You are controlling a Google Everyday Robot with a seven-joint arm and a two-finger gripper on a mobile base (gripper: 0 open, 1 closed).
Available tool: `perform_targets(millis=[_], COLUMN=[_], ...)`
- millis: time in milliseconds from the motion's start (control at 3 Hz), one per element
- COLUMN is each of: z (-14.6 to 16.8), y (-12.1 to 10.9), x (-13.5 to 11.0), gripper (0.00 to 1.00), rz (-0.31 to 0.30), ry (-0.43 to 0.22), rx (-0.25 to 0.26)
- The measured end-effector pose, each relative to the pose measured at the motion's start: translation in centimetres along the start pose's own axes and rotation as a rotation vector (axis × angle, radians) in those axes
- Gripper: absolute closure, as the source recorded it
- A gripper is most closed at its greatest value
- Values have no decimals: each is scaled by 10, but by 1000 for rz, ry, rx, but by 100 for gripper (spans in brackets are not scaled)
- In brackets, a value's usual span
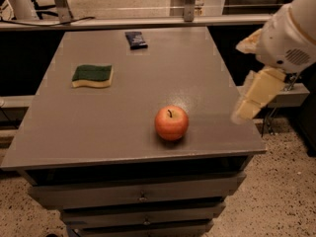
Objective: Pick sponge
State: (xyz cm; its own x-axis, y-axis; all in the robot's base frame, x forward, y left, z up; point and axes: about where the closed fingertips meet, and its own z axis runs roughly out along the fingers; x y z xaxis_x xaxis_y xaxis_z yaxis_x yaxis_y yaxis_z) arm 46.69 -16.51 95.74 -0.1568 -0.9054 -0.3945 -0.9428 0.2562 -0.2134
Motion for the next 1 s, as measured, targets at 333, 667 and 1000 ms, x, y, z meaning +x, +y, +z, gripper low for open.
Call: perform_targets(millis=[333,667,1000], z=[35,69,98], y=[-20,-35,-40], x=[-55,-114,-168], gripper=[0,0,0], rz=[0,13,66], ry=[-158,-298,-425], rx=[-26,-62,-56])
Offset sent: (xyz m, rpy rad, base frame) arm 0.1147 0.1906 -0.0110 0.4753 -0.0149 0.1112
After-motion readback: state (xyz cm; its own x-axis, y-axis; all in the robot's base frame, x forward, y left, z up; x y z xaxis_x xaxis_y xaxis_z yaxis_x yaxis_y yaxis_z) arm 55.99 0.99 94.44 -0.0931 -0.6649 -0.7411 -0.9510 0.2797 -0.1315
